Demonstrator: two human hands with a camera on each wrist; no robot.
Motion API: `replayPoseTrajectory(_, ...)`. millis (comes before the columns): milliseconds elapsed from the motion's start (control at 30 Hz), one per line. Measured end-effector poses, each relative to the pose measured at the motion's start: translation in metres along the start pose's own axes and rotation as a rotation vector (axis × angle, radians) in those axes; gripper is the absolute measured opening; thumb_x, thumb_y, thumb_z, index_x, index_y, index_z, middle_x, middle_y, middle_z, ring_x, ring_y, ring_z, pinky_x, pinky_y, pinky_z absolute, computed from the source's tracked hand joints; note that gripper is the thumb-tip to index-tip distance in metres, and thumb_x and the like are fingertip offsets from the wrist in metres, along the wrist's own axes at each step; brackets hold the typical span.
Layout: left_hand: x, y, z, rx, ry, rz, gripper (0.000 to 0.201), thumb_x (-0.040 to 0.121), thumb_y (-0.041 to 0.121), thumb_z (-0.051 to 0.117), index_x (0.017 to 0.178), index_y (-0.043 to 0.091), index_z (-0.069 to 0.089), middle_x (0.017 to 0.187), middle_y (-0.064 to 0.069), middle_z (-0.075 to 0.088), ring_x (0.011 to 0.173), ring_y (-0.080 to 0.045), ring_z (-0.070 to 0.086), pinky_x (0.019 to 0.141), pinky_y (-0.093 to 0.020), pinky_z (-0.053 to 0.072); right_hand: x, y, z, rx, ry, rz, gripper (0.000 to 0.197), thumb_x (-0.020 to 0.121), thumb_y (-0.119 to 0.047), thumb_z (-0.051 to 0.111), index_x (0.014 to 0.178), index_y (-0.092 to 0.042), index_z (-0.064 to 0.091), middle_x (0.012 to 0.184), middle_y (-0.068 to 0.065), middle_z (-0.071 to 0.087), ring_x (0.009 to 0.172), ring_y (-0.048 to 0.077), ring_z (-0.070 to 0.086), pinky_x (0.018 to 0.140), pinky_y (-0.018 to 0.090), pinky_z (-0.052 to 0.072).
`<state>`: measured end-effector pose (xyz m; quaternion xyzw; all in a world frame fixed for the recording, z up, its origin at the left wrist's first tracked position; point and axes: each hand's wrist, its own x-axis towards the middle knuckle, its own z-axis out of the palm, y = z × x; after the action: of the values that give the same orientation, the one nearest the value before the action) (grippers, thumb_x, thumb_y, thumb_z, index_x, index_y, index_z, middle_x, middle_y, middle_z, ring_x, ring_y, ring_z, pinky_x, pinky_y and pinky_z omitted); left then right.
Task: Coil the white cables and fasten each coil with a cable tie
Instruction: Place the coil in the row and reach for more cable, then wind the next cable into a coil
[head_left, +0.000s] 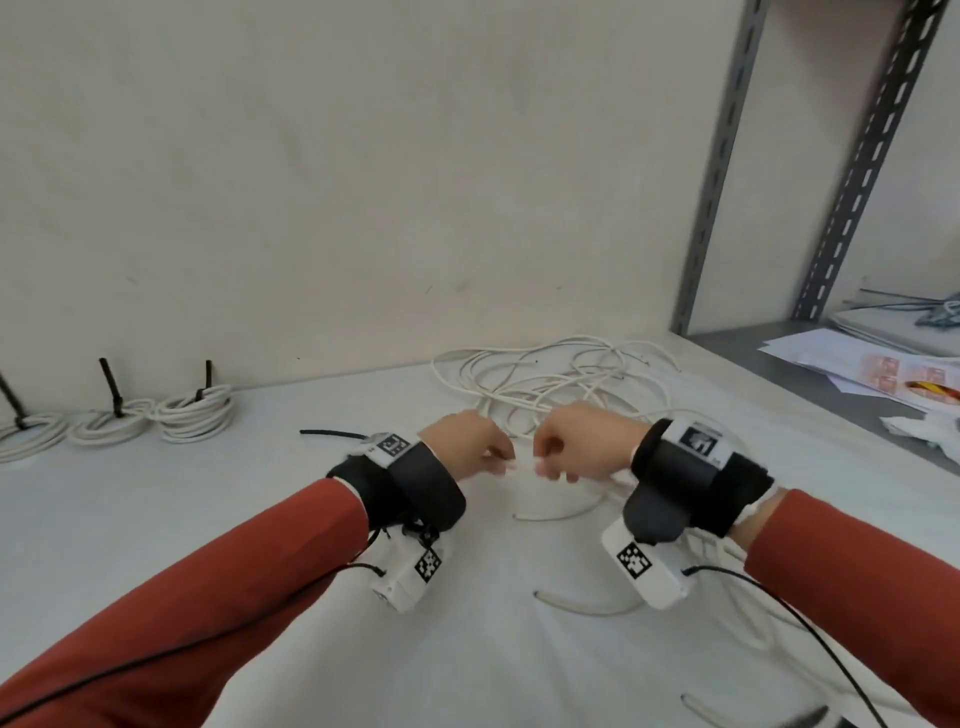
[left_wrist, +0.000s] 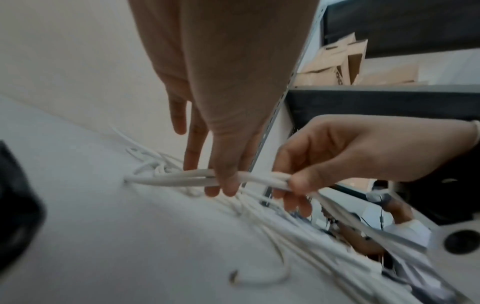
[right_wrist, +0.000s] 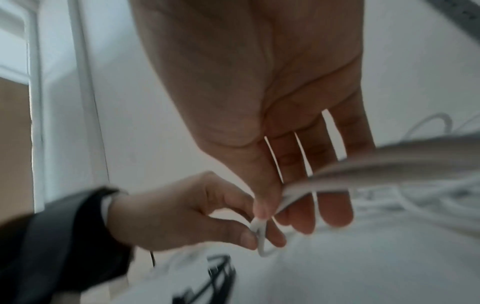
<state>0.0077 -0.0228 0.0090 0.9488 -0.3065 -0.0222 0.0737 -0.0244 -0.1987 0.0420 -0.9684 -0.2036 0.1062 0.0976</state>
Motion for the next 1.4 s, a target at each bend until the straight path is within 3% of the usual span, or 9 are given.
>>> replayPoseTrajectory(100, -0.006, -0.003, -0.037, -0.072, 0.224, 0.04, 0.02, 0.092, 0.018, 0.06, 0.106, 0.009, 0.071, 0.097, -0.014, 0.071, 0.091, -0.029, 0.064, 0.076, -0.027, 0.038, -0.008, -0.002, -0.035, 0.129, 0.277, -0.036, 0.018, 0.093, -0.018, 0.057, 0.085, -0.012, 0.072, 0.083, 0.003, 0.074, 0.071, 0.013, 0.069, 0.058, 0.01, 0.044)
replayPoseTrajectory(233, -0.01, -0.006, -0.083, -0.023, 0.52, 0.072, 0.022, 0.093, 0.021, 0.057, 0.106, 0.009, 0.072, 0.091, -0.015, 0.073, 0.084, -0.029, 0.066, 0.073, -0.029, 0.039, -0.011, -0.011, -0.069, 0.176, 0.589, -0.076, 0.016, 0.094, -0.018, 0.055, 0.089, -0.013, 0.07, 0.087, 0.003, 0.071, 0.07, 0.016, 0.065, 0.073, 0.03, 0.049)
replayPoseTrajectory(467, -0.016, -0.008, -0.118, -0.112, 0.771, 0.014, 0.019, 0.093, 0.017, 0.058, 0.098, 0.005, 0.071, 0.08, -0.014, 0.07, 0.075, -0.031, 0.066, 0.074, -0.041, 0.048, -0.016, -0.015, -0.082, 0.263, 0.695, -0.076, 0.015, 0.093, -0.021, 0.059, 0.103, -0.017, 0.069, 0.095, 0.002, 0.068, 0.068, 0.016, 0.065, 0.064, 0.023, 0.047)
replayPoseTrajectory(600, -0.016, -0.011, -0.122, -0.055, 0.796, 0.003, 0.019, 0.095, 0.018, 0.054, 0.095, 0.004, 0.068, 0.082, -0.01, 0.07, 0.079, -0.03, 0.063, 0.075, -0.041, 0.046, -0.014, -0.011, -0.083, 0.165, 0.729, -0.042, 0.02, 0.093, -0.02, 0.06, 0.11, -0.016, 0.068, 0.102, 0.003, 0.069, 0.077, 0.02, 0.062, 0.083, 0.035, 0.049)
replayPoseTrajectory(800, -0.02, -0.019, -0.136, -0.127, 0.974, -0.022, 0.016, 0.096, 0.016, 0.052, 0.091, 0.006, 0.064, 0.077, 0.0, 0.067, 0.074, -0.025, 0.062, 0.072, -0.036, 0.048, -0.024, 0.002, -0.085, 0.443, 0.716, -0.067, 0.015, 0.09, -0.022, 0.064, 0.102, -0.014, 0.068, 0.083, 0.003, 0.067, 0.052, 0.021, 0.063, 0.057, 0.04, 0.058)
replayPoseTrajectory(1000, -0.023, -0.025, -0.155, -0.297, 1.094, -0.116, 0.015, 0.095, 0.017, 0.05, 0.088, 0.01, 0.06, 0.073, 0.003, 0.061, 0.074, -0.029, 0.065, 0.074, -0.04, 0.051, -0.032, 0.015, -0.093, 0.292, 0.867, -0.145, 0.016, 0.096, -0.029, 0.054, 0.108, -0.023, 0.064, 0.066, -0.005, 0.063, 0.052, 0.001, 0.051, 0.053, 0.017, 0.039)
replayPoseTrajectory(1167, -0.021, -0.011, -0.152, -0.826, 0.895, -0.064, 0.018, 0.1, 0.029, 0.041, 0.085, 0.022, 0.044, 0.096, 0.003, 0.061, 0.08, -0.016, 0.065, 0.077, -0.033, 0.047, -0.032, 0.007, -0.108, 0.635, 0.998, -0.204, 0.019, 0.098, -0.028, 0.05, 0.097, -0.02, 0.068, 0.057, -0.007, 0.043, 0.042, 0.004, 0.036, 0.046, 0.022, 0.033)
replayPoseTrajectory(1333, -0.027, -0.003, -0.138, -0.806, 0.72, 0.029, 0.035, 0.088, 0.023, 0.065, 0.117, 0.015, 0.046, 0.098, -0.002, 0.066, 0.084, -0.007, 0.064, 0.077, -0.017, 0.049, -0.033, -0.008, -0.125, 0.904, 0.98, -0.328, 0.023, 0.101, -0.024, 0.046, 0.095, -0.014, 0.065, 0.046, -0.015, 0.036, 0.041, 0.008, 0.031, 0.043, 0.023, 0.033)
replayPoseTrajectory(1400, -0.027, -0.002, -0.122, -0.856, 0.595, 0.055, 0.026, 0.089, 0.015, 0.064, 0.113, 0.011, 0.055, 0.092, -0.004, 0.07, 0.08, -0.011, 0.068, 0.077, -0.018, 0.052, -0.034, -0.015, -0.131, 0.94, 0.994, -0.376, 0.023, 0.102, -0.024, 0.045, 0.094, -0.012, 0.063, 0.046, -0.013, 0.035, 0.041, 0.01, 0.031, 0.043, 0.023, 0.033)
